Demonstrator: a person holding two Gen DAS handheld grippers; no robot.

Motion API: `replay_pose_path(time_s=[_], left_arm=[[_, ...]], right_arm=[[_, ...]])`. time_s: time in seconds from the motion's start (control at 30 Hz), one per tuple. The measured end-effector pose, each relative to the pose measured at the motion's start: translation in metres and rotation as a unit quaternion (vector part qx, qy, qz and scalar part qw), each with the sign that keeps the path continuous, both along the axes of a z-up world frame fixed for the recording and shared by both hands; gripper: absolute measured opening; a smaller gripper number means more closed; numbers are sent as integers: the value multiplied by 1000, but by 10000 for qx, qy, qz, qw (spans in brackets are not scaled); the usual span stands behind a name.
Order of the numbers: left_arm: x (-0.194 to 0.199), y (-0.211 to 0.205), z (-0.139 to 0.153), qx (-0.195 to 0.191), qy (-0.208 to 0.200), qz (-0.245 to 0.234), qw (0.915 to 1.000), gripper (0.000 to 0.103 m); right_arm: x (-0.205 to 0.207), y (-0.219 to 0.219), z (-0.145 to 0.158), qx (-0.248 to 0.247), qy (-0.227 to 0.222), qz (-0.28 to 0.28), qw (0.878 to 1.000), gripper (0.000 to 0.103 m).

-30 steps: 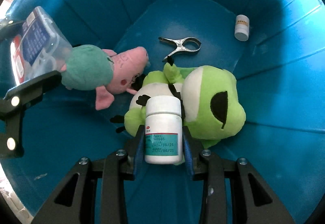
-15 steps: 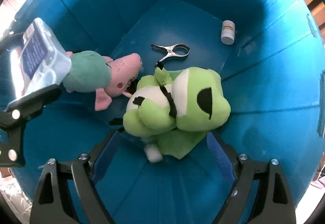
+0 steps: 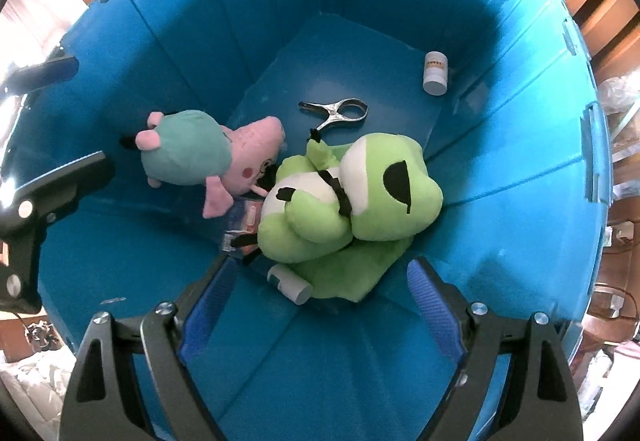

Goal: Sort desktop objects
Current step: 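Move both tools back over the cluttered table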

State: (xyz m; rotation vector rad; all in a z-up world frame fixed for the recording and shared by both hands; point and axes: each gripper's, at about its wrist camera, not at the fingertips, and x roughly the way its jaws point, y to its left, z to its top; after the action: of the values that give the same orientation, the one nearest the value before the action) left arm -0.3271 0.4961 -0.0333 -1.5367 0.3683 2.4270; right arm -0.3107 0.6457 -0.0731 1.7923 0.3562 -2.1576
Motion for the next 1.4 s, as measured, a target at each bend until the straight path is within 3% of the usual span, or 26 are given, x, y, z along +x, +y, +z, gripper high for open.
replay_pose_path(time_s=[0.83,1.13,1.4], left_arm=[[44,-52,30,307,422,91,9986,99],[72,-151,44,450,709,574,9948,99],[112,-316,27,302,768,1602,9836,99]], right_arm=[[36,-43,44,203,570,-166,9980,88],[47,-122,68,154,991,-86,9949,88],[54,-244,90,-361,1485,53,9882,88]])
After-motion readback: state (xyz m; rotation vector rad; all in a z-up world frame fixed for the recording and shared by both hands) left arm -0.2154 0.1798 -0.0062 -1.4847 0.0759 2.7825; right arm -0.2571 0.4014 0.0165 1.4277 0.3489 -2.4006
